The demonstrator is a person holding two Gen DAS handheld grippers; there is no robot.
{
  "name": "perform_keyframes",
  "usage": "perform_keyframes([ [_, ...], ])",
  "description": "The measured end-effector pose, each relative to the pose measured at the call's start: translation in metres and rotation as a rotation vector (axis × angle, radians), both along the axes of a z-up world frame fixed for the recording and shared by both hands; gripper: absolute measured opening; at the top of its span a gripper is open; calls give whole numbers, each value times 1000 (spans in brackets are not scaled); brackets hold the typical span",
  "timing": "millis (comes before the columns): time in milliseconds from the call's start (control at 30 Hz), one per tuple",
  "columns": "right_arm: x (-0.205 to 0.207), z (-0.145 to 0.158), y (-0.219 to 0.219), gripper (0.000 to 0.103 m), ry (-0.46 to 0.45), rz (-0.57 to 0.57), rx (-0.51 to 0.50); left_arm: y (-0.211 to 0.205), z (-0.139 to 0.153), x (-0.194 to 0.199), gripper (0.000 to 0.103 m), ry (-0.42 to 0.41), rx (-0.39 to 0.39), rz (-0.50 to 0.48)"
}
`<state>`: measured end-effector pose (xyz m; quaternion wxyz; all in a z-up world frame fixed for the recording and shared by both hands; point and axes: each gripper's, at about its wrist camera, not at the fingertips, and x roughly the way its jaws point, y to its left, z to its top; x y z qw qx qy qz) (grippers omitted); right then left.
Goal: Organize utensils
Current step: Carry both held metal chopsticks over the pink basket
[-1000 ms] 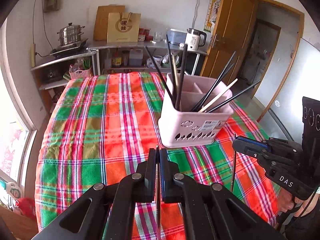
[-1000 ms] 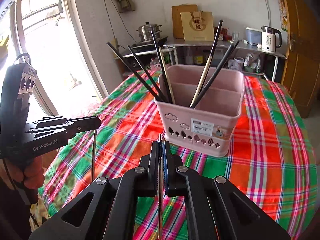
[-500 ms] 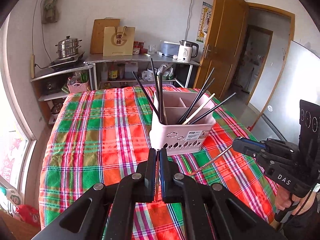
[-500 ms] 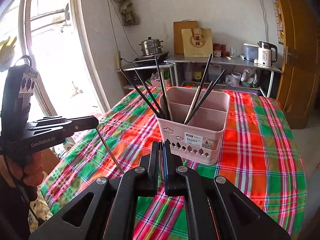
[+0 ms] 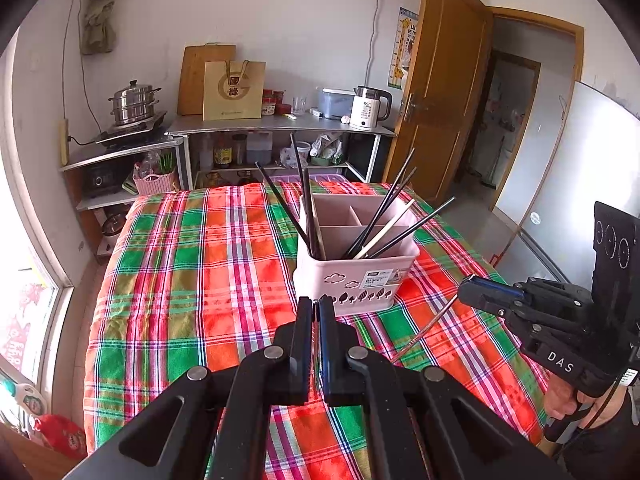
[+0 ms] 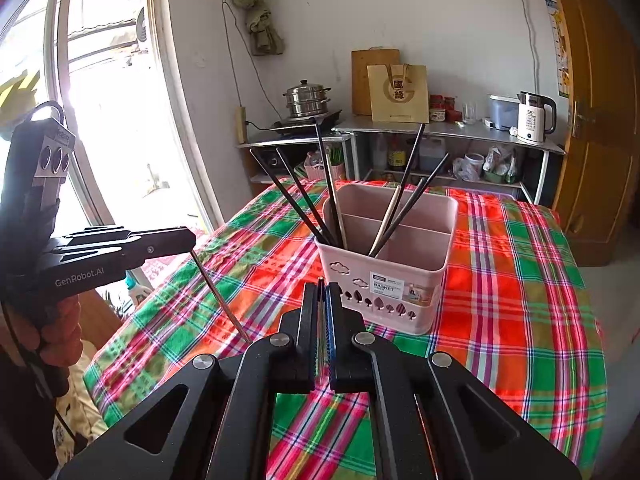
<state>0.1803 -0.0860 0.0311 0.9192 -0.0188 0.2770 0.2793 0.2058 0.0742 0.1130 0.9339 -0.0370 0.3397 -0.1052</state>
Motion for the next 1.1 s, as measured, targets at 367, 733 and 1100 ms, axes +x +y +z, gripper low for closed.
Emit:
perform_keyframes([
  [367,7,33,-2,3,-71,-9,22,-7,41,13,3,-63,-32,-24],
  [733,26,82,-8,3,-163,-37,77,-12,91,51,3,-131,-45,-15],
  [1100,60,87,-5,3,-174,-64,89,-19,90,99,3,-122,-30,-7],
])
